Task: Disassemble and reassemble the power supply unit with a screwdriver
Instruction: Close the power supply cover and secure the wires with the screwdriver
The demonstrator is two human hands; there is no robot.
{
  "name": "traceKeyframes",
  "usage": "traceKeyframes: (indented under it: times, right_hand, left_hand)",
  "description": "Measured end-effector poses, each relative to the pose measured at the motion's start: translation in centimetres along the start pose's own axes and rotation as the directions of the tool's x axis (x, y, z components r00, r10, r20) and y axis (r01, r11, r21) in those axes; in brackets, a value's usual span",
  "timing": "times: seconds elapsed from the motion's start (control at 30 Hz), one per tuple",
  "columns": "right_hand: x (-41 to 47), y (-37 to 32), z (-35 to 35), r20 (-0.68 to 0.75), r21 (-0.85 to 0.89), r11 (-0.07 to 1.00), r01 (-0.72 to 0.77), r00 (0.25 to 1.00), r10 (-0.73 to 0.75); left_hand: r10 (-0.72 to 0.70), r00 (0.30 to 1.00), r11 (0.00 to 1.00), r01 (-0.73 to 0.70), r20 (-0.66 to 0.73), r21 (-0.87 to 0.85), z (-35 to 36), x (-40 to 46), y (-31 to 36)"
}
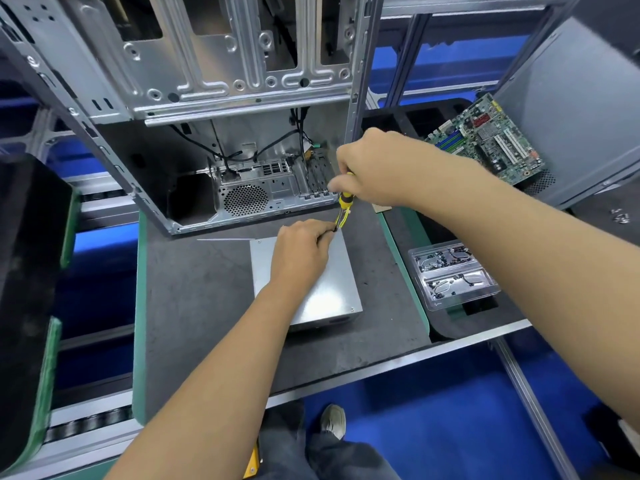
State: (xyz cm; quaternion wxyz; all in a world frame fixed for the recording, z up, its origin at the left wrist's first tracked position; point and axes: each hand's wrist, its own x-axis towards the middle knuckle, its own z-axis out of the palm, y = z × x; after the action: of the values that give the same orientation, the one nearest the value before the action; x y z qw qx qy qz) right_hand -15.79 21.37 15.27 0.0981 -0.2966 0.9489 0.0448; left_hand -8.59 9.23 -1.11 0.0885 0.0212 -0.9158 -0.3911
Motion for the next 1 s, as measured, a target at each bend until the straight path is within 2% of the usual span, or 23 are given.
traceKeyframes:
  times: [0.07,0.17,0.23,0.33,0.47,0.53,0.6,0.63,0.77,0.93,1.0]
  right_hand:
    - [0.33,-0.66,-0.2,0.05,0.018,1.0,0.0,0.999,-0.001]
    - [0.81,-0.88,-0.45,0.123,0.123,0.989,0.078,0.988,-0.094]
    - [0.88,-0.91,-0.54,0.104,0.05,0.996,0.075,0.991,-0.08]
    - [0.74,-0.85,-0.58,0.051,-0.115,0.992,-0.048,0.997,0.054]
    - [0.73,-0.88,-0.82,0.133,0.12,0.99,0.077,0.987,-0.093]
    - [0.83,-0.93,-0.79,0.111,0.056,0.996,0.073,0.991,-0.079]
    - [0.77,-1.16,-0.64,0.066,-0.122,0.992,0.009,0.998,0.0]
    - [0.72,-1.03,-0.59,0.063,-0.147,0.989,-0.017,0.998,0.027]
    - [0.87,-0.61,-0.53,0.186,-0.001,0.999,0.054,0.981,-0.053]
    - [0.6,-0.73,-0.06,0.059,-0.183,0.983,-0.021,0.998,0.032]
    - [0.51,-0.72,-0.15,0.123,-0.038,0.999,0.022,0.992,-0.017]
  left_hand:
    - [0.007,1.0,1.0,-0.007,0.001,0.008,0.08,-0.01,-0.09]
    - [0.011,1.0,1.0,-0.011,0.008,0.023,0.02,0.01,-0.09]
    - [0.017,1.0,0.999,-0.017,0.025,0.028,-0.06,0.07,-0.13]
    - [0.017,0.999,1.0,-0.017,0.041,0.002,-0.33,0.09,-0.18]
    - [-0.015,1.0,0.999,0.016,0.027,-0.036,-0.75,0.09,-0.28]
    - [-0.018,0.999,0.999,0.019,0.028,-0.037,-0.85,0.1,-0.32]
    - [-0.007,1.0,0.999,0.009,0.028,-0.039,-0.87,0.02,-0.31]
    - [-0.002,1.0,0.999,0.003,0.027,-0.037,-0.87,0.05,-0.31]
    - [0.007,1.0,0.999,-0.006,0.019,-0.036,-0.75,0.0,-0.33]
    - [0.002,1.0,1.0,-0.001,0.03,-0.031,-0.61,0.04,-0.38]
    - [0.005,0.999,1.0,-0.004,0.04,-0.023,-0.58,0.02,-0.44]
